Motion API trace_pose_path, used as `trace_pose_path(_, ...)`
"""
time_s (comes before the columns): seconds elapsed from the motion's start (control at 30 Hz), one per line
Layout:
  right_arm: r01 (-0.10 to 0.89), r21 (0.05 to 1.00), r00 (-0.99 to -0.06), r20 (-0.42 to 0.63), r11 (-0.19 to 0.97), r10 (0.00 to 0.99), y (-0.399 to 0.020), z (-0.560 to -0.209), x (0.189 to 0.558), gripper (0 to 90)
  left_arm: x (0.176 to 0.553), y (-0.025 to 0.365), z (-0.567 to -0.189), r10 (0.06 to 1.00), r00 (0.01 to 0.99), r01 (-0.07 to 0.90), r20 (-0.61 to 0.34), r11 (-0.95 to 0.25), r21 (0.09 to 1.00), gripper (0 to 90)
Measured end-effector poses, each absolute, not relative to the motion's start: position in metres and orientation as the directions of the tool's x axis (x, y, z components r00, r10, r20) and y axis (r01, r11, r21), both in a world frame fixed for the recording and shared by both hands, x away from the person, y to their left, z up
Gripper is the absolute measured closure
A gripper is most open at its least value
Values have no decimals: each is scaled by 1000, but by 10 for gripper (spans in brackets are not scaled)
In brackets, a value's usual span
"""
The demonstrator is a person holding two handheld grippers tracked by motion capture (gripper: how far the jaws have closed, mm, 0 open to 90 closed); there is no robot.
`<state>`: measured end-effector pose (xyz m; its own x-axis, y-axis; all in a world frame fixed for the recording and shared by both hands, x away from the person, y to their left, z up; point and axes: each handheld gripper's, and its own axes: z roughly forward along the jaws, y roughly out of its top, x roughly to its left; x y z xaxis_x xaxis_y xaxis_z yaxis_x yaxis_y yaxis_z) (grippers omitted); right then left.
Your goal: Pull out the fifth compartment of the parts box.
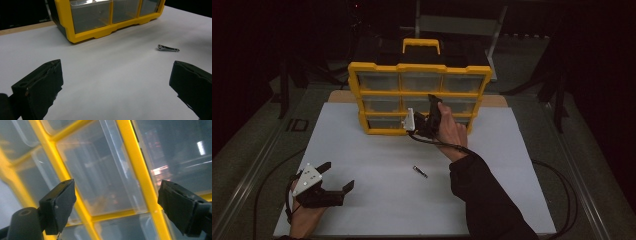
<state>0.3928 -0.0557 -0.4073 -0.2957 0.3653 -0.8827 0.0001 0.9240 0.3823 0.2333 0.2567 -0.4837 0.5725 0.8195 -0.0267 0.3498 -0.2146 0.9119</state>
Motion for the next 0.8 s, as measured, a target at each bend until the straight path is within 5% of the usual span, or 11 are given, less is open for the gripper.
trace_pose_path(0.8,-48,145,-63,-988,988,142,-51,-417,405,331,234,256,-485,817,576,355,-28,-219,909,0)
